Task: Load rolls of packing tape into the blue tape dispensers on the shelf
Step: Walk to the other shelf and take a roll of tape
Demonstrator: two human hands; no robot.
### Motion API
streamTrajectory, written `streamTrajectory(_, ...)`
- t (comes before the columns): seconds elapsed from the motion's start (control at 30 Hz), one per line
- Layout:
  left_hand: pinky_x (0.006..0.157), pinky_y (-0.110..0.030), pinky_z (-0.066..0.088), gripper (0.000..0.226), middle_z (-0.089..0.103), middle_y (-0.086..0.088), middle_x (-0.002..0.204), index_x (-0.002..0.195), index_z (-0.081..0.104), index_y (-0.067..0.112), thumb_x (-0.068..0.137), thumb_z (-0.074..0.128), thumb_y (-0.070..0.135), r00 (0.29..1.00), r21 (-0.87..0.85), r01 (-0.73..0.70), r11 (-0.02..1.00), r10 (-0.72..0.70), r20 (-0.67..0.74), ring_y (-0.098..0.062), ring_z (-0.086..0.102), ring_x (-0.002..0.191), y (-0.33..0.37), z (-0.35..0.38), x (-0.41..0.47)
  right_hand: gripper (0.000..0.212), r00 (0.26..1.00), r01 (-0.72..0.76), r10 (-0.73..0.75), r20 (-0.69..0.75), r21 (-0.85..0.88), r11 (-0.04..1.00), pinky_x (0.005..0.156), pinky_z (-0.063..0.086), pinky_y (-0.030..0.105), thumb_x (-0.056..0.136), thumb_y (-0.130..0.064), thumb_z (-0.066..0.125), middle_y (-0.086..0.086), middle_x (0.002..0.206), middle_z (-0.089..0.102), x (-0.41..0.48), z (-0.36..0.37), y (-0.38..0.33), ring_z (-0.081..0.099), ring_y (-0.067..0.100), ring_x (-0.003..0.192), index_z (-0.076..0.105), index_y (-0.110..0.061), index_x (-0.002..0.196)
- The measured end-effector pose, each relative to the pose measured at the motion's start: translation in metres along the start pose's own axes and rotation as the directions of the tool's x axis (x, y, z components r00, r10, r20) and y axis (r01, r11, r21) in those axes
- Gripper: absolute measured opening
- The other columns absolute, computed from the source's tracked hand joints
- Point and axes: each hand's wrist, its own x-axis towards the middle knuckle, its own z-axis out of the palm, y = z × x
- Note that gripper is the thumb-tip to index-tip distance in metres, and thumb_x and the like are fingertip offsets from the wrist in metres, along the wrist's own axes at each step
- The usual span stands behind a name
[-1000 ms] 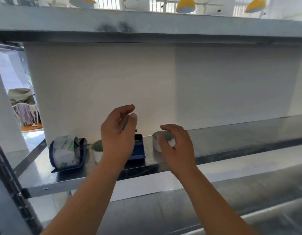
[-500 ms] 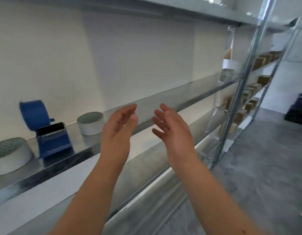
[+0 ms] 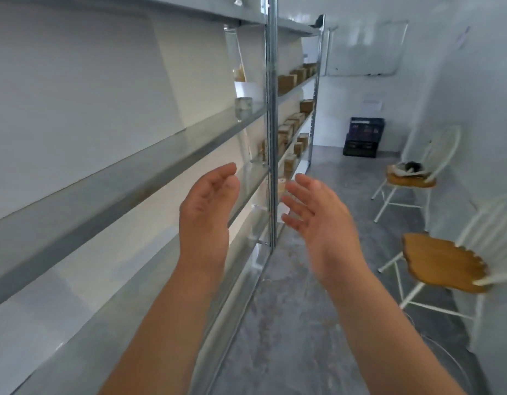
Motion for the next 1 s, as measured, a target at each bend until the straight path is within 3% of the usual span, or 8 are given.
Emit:
streamTrajectory(0.27, 0.108, -0.048, 0.053, 0.034, 0.079, 0.007, 0.117, 0.109, 0.079, 0.032, 0.082, 0.070, 0.050, 0.991, -0.064, 0.060, 0.996, -0.052, 0.124, -0.014, 0.071, 0.117, -0.062, 0.154, 0.025, 0.022, 0.986, 0.069, -0.082, -0.143, -0.094, 0.993, 0.096, 0.060, 0.041, 0.105, -0.036, 0.053, -0.012, 0.112, 0.081, 0.073, -0.133, -0.043, 0.076, 0.009, 0.107, 0.073, -0.033, 0.115)
streamTrajectory(0.4, 0.107, -0.047, 0.053, 0.031, 0.079, 0.009, 0.118, 0.109, 0.080, 0.034, 0.084, 0.069, 0.050, 0.978, -0.058, 0.080, 0.995, -0.067, 0.198, -0.011, 0.071, 0.117, -0.087, 0.207, 0.035, 0.030, 0.977, 0.083, -0.109, -0.184, -0.142, 0.986, 0.096, 0.060, 0.041, 0.092, -0.046, 0.055, -0.013, 0.115, 0.080, 0.100, -0.175, -0.061, 0.075, 0.008, 0.109, 0.073, -0.036, 0.114)
streamTrajectory(0.73, 0.106, -0.047, 0.055, 0.033, 0.078, 0.011, 0.117, 0.113, 0.078, 0.033, 0.088, 0.067, 0.049, 0.948, -0.045, 0.064, 0.997, -0.047, 0.315, -0.009, 0.071, 0.116, -0.142, 0.295, 0.104, 0.035, 0.955, 0.106, -0.158, -0.250, -0.207, 0.973, 0.093, 0.060, 0.040, 0.090, -0.047, 0.057, -0.010, 0.118, 0.079, 0.186, -0.229, -0.079, 0.075, 0.011, 0.110, 0.074, -0.033, 0.118)
streamTrajectory(1.0, 0.103, -0.041, 0.056, 0.029, 0.078, 0.013, 0.118, 0.118, 0.077, 0.027, 0.096, 0.063, 0.039, 0.918, -0.101, 0.094, 0.990, -0.047, 0.394, -0.007, 0.070, 0.116, -0.217, 0.357, 0.209, 0.033, 0.934, 0.120, -0.193, -0.299, -0.247, 0.961, 0.089, 0.059, 0.041, 0.089, -0.048, 0.059, -0.006, 0.115, 0.080, 0.317, -0.240, -0.071, 0.076, 0.015, 0.108, 0.077, -0.033, 0.113)
